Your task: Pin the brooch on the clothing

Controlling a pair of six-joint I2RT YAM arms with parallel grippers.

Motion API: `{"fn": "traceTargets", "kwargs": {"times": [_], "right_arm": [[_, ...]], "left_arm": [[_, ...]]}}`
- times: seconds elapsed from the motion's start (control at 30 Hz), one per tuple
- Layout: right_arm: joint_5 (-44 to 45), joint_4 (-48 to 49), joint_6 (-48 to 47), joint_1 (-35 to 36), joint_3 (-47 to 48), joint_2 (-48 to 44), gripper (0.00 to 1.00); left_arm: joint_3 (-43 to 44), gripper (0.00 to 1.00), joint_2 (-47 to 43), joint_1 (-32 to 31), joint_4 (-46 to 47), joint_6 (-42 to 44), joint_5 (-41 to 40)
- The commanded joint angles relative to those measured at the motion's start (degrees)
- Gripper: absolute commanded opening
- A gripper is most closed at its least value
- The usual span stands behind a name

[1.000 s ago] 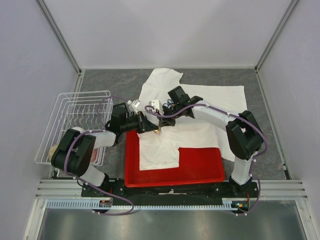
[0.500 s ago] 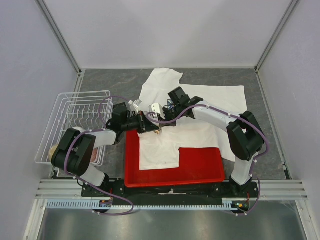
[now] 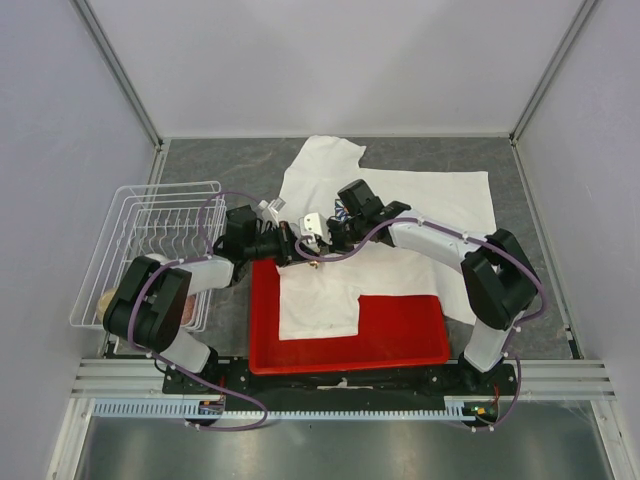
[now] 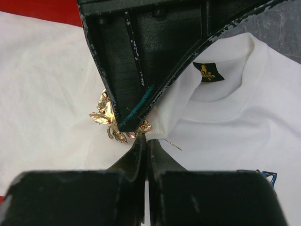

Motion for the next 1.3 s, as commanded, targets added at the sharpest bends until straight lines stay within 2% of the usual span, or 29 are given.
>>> {"fn": "traceTargets", "kwargs": {"times": [0.0,0.27,0.37,0.4,0.47,0.5,0.7,1.17,1.27], "right_arm": [[-4.39,1.94,2.39,2.0,-1.6,-3.55,0.0],[-4.31,2.11,1.86,2.0,-2.57,-4.43,0.02],[-2.64,2.2,3.97,2.0,-1.96,-4.35,0.09],[-2.2,2.11,4.93,1.83,-1.61,-4.09,0.16],[-2.11,1.59,6.52,0.95,-0.99,-4.17,0.21],[-2.02,1.41,6.96,0.6,-0.9,-4.35,0.28],[-2.02,-0.26,10.21,-1.25,-0.55,-4.88,0.47],[-2.46,1.93,17.86,-2.22,1.91,0.31,0.38],[-4.48,2.29,17.07,-2.22,1.56,0.49,0.13]], "left_arm": [[3.46,0.02,0.74,0.23,-0.57,1.09,-2.3],[6.1,0.02,1.1,0.23,-6.21,1.97,-2.13],[5.75,0.02,-0.04,0.23,-6.73,2.84,-2.22],[5.57,0.02,-0.31,0.32,-6.65,2.93,-2.13],[4.69,0.02,-1.36,0.24,-6.39,3.11,-2.21],[4.52,0.02,-1.54,0.32,-6.56,3.2,-2.22],[4.25,0.02,-2.16,0.32,-7.0,5.31,-2.13],[3.72,0.02,-1.81,0.32,-6.12,5.57,-1.95],[4.25,0.02,-1.63,0.32,-6.73,5.31,-2.3]]}}
